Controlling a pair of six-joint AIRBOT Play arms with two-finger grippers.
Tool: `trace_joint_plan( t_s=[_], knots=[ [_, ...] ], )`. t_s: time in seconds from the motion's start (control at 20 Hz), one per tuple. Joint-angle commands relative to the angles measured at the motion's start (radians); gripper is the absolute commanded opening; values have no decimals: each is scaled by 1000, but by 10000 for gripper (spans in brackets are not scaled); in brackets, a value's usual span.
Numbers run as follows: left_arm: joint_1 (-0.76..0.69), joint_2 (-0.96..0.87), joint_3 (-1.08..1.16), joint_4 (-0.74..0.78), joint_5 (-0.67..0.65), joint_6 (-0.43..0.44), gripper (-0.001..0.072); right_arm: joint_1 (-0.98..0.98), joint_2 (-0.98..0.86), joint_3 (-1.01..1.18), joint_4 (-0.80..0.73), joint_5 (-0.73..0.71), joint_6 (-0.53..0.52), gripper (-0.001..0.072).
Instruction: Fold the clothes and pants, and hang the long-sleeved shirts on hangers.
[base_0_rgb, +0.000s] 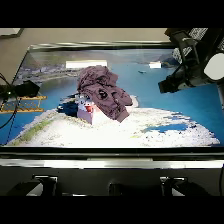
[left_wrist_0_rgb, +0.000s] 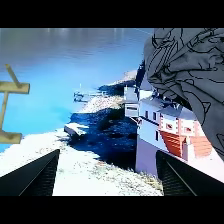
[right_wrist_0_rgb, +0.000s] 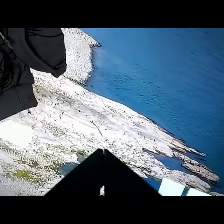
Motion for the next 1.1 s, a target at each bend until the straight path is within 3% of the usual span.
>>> trace_joint_plan(
  t_s=[0.0,0.15,0.4,0.5,0.85,1.05],
  knots=[
    [29,-114,-6,-200,10,-57,720,1,0,0,7,0,2,30],
    [32,-283,-5,-463,117,48,720,1,0,0,11,-8,2,31],
    [29,-603,49,-925,297,309,720,1,0,0,12,-26,2,32],
    [16,-734,129,-975,295,350,720,1,0,0,13,-27,2,34],
    [-42,-1014,383,-974,317,350,707,1,-1,0,12,-26,2,34],
    [-42,-1038,391,-970,347,350,282,1,-3,0,12,-23,3,36]
  ],
)
